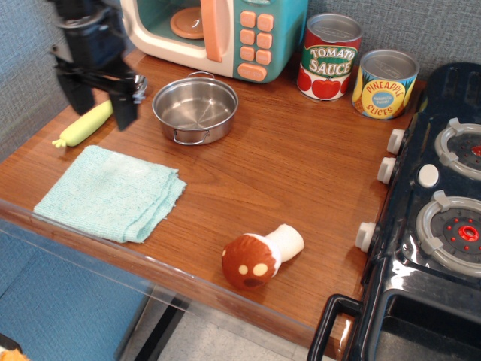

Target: Move the large spoon right above the mushroom

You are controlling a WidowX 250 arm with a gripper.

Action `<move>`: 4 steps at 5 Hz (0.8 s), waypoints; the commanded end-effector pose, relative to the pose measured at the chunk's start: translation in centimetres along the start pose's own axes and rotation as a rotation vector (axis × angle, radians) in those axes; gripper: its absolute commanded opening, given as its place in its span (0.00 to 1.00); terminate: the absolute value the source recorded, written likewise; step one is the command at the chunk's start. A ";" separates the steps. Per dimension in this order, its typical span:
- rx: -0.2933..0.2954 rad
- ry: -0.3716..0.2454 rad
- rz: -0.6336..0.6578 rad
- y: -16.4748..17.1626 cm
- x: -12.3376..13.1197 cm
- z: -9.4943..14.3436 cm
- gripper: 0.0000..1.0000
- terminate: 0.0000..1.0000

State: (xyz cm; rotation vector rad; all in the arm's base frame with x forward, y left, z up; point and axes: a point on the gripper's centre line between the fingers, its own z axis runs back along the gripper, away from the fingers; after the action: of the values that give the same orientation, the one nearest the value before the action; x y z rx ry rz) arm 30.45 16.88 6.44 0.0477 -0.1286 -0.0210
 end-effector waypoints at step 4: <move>0.003 0.052 -0.023 4.5 3.6 -4.6 1.00 0.00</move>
State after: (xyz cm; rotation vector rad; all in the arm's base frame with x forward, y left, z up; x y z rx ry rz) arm 34.34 21.23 1.24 0.0339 -0.0457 -0.0361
